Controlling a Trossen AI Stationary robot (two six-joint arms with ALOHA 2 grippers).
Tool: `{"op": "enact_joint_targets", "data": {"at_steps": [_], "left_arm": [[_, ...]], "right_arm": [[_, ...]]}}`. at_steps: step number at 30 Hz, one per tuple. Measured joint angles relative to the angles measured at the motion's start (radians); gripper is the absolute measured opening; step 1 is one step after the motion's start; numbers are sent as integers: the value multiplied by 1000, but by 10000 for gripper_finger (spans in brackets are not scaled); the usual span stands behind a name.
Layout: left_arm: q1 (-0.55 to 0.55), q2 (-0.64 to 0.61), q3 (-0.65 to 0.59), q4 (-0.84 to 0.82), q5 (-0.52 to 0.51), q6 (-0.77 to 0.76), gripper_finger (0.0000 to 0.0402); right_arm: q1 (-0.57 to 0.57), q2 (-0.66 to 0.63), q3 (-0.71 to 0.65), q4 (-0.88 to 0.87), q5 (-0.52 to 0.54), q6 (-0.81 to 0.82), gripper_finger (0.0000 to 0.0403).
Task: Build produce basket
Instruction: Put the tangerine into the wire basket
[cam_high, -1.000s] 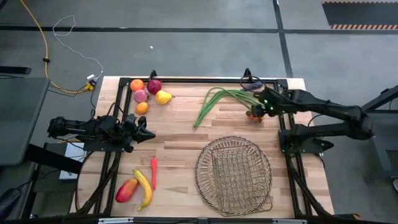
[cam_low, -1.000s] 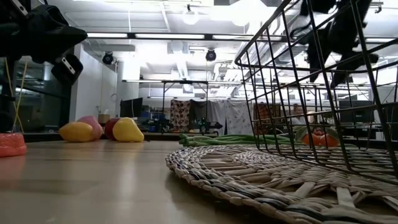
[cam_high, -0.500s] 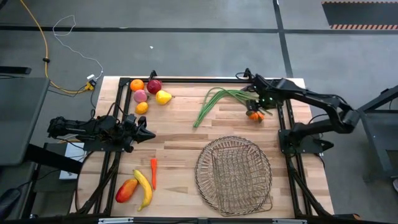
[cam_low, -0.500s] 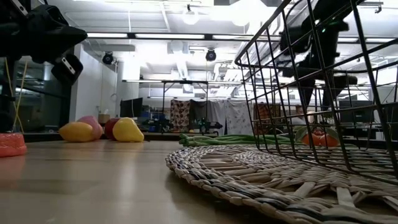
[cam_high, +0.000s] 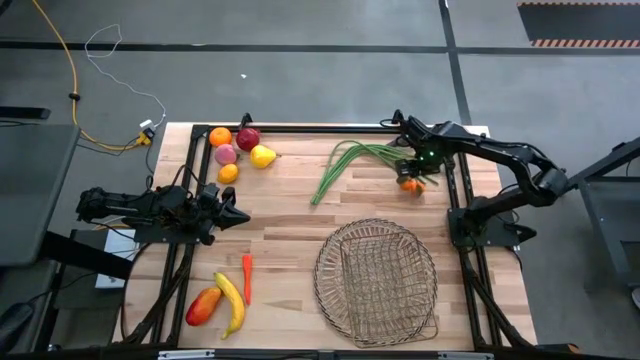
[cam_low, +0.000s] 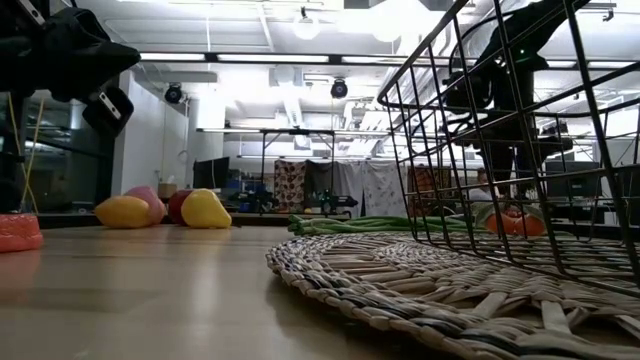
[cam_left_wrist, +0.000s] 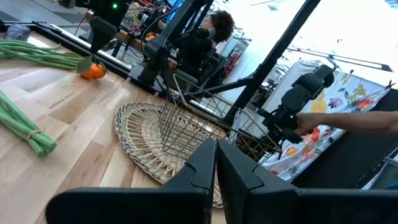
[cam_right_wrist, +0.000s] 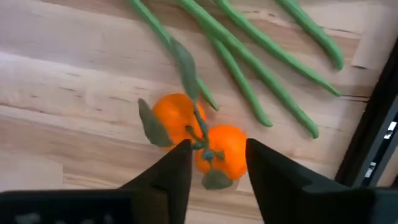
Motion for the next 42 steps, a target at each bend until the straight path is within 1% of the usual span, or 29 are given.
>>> {"op": "enact_joint_targets", "data": {"at_steps": [4, 7, 14, 21, 27, 30, 42], "left_arm": [[0, 0, 0, 0, 0, 0, 5], [0, 0, 0, 0, 0, 0, 5], [0, 0, 0, 0, 0, 0, 5], [0, 0, 0, 0, 0, 0, 5], [0, 0, 0, 0, 0, 0, 5], [0, 0, 0, 0, 0, 0, 5], [0, 0, 0, 0, 0, 0, 5]], "right_arm": [[1, 0, 0, 7, -17, 0, 108], [1, 0, 0, 20, -17, 8, 97], [1, 0, 0, 38, 89, 67, 95], [1, 0, -4, 66, 124, 138, 95], [-1, 0, -76, 133, 114, 253, 95], [1, 0, -95, 135, 108, 270, 95], [31, 0, -71, 131, 96, 290, 94]]}}
